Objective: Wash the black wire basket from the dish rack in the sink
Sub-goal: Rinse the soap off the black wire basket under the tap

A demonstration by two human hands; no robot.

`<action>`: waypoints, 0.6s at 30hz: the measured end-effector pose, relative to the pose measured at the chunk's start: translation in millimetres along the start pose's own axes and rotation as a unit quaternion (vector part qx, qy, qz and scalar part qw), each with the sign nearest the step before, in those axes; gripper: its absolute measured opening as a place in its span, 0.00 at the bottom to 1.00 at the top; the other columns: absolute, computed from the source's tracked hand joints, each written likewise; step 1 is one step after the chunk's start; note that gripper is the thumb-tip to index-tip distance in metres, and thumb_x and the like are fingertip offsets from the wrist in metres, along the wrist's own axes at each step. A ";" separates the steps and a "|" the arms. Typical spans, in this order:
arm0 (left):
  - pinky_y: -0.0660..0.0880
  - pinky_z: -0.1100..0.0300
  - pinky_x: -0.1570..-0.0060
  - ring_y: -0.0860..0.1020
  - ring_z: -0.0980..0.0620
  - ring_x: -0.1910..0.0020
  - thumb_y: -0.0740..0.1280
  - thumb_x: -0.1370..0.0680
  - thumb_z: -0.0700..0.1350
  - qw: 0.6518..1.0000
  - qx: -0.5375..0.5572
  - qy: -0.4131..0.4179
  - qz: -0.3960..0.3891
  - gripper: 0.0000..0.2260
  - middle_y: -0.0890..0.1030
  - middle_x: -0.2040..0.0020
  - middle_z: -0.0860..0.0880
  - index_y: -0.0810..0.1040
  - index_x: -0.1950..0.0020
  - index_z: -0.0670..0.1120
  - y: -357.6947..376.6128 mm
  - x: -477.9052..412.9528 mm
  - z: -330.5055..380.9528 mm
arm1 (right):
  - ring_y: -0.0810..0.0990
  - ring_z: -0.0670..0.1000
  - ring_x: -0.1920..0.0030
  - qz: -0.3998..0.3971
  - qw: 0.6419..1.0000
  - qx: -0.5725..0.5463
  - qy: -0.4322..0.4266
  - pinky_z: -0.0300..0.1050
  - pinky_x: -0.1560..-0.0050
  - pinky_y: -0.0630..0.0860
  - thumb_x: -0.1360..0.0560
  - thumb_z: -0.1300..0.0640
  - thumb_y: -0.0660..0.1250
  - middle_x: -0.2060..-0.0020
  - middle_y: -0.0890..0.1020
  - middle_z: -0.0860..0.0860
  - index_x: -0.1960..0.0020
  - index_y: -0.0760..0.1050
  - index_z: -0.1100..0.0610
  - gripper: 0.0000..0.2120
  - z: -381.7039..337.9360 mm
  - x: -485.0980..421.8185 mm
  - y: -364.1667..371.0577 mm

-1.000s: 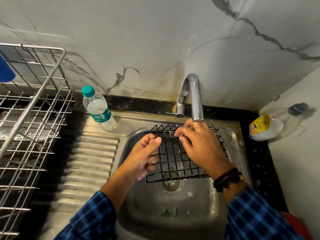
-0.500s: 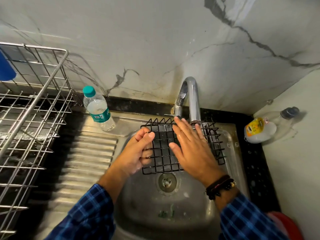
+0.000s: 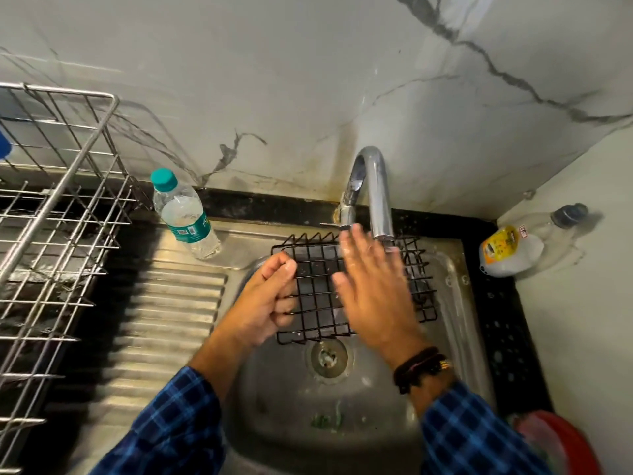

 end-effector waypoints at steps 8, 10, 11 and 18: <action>0.54 0.65 0.78 0.59 0.60 0.78 0.66 0.19 0.51 0.999 0.031 0.033 0.008 0.12 0.63 0.72 0.55 0.75 0.63 0.53 4.8 -1.1 -9.3 | 0.37 0.57 0.20 -0.044 0.999 -0.012 -0.007 0.67 0.23 0.39 0.20 0.35 0.33 0.19 0.39 0.54 0.18 0.39 0.52 0.35 -51.4 12.3 3.8; 0.57 0.65 0.79 0.61 0.59 0.78 0.66 0.19 0.51 0.997 0.055 0.048 -0.006 0.12 0.64 0.72 0.54 0.74 0.63 0.52 3.1 -2.5 -8.8 | 0.38 0.52 0.19 -0.045 0.995 -0.023 -0.089 0.64 0.22 0.39 0.20 0.36 0.32 0.19 0.42 0.49 0.18 0.41 0.51 0.34 -70.0 25.4 0.3; 0.55 0.65 0.79 0.60 0.60 0.78 0.67 0.20 0.52 0.997 0.058 0.042 -0.007 0.12 0.63 0.72 0.54 0.72 0.62 0.52 0.0 -1.0 -7.3 | 0.39 0.51 0.19 -0.039 0.995 -0.027 -0.089 0.61 0.21 0.41 0.19 0.37 0.32 0.19 0.43 0.48 0.18 0.42 0.50 0.33 -60.5 25.8 -0.8; 0.53 0.67 0.79 0.54 0.59 0.75 0.81 0.33 0.56 0.998 0.052 0.033 -0.032 0.20 0.58 0.69 0.54 0.69 0.59 0.53 -4.8 10.8 10.6 | 0.45 0.62 0.20 -0.027 0.966 -0.092 0.242 0.71 0.24 0.51 0.28 0.25 0.34 0.19 0.48 0.59 0.18 0.44 0.49 0.45 55.8 18.2 -3.8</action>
Point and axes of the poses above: each hand's wrist, its own x-axis away from the middle knuckle, its own y-axis out of the palm, z = x × y, the point moved 2 cm from there along -x, towards the middle knuckle
